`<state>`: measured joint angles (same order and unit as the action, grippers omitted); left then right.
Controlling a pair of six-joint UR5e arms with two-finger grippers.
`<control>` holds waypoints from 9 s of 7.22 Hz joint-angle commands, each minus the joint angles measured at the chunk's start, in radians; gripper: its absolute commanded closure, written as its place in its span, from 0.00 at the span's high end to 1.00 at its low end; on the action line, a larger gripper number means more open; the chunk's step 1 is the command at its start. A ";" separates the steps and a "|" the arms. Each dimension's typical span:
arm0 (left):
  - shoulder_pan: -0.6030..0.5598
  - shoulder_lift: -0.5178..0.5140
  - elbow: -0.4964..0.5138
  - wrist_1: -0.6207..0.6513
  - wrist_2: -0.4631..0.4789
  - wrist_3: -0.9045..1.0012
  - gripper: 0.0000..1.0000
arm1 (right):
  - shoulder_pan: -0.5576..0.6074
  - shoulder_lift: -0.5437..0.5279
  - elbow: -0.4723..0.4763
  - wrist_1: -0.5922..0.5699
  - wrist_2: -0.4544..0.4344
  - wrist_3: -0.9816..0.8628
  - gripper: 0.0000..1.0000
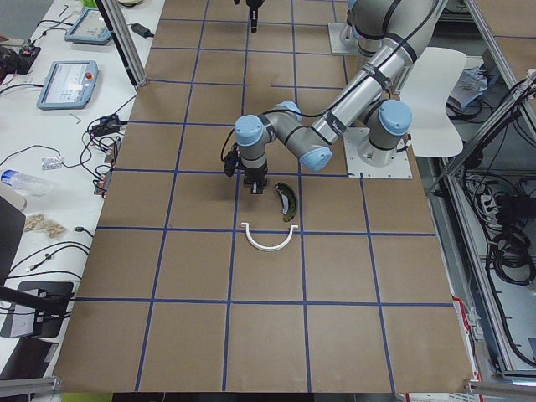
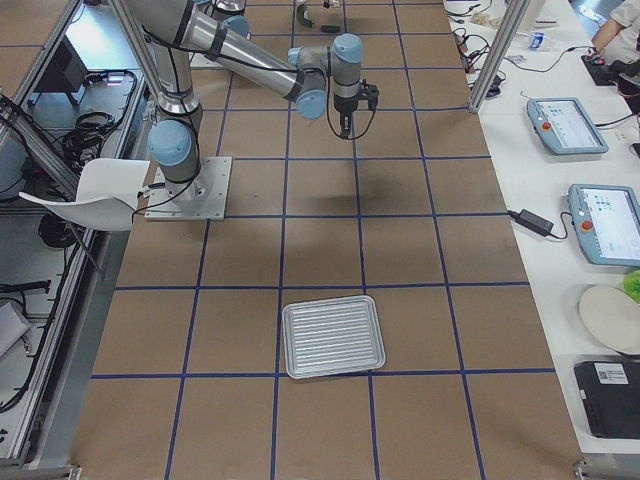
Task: Place bearing gear from tray to pile
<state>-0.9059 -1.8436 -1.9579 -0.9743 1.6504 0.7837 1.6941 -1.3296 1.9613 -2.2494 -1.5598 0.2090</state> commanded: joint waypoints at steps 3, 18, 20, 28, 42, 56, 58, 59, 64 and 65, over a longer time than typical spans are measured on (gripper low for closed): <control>-0.007 -0.065 0.001 0.058 -0.082 -0.009 0.00 | 0.333 0.245 -0.178 -0.133 0.004 0.568 0.19; -0.695 -0.037 0.129 0.050 -0.132 -0.716 1.00 | -0.128 -0.267 -0.447 0.691 -0.005 -0.117 1.00; -0.787 -0.057 0.116 0.054 -0.138 -0.751 1.00 | -0.128 -0.263 -0.446 0.680 0.003 -0.111 1.00; -0.964 -0.177 0.119 0.088 -0.139 -0.851 0.86 | -0.128 -0.258 -0.444 0.677 0.001 -0.040 1.00; -0.986 -0.221 0.136 0.117 -0.162 -0.840 0.00 | -0.128 -0.264 -0.421 0.712 0.003 -0.037 1.00; -0.055 -0.163 0.361 -0.276 -0.058 -0.225 0.00 | -0.128 -0.258 -0.418 0.649 -0.002 -0.039 1.00; -0.051 -0.192 0.327 -0.230 -0.058 -0.231 0.00 | -0.128 -0.258 -0.418 0.649 0.001 -0.037 1.00; -0.051 -0.198 0.298 -0.225 -0.058 -0.230 0.00 | -0.128 -0.258 -0.418 0.649 0.000 -0.037 1.00; -0.050 -0.197 0.228 -0.181 0.035 -0.231 0.00 | -0.128 -0.260 -0.415 0.648 0.003 -0.034 1.00; -0.050 -0.197 0.214 -0.163 0.035 -0.228 0.00 | -0.128 -0.260 -0.413 0.648 0.004 -0.033 1.00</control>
<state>-0.9557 -2.0400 -1.7257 -1.1555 1.6847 0.5533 1.5662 -1.5894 1.5466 -1.6009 -1.5568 0.1742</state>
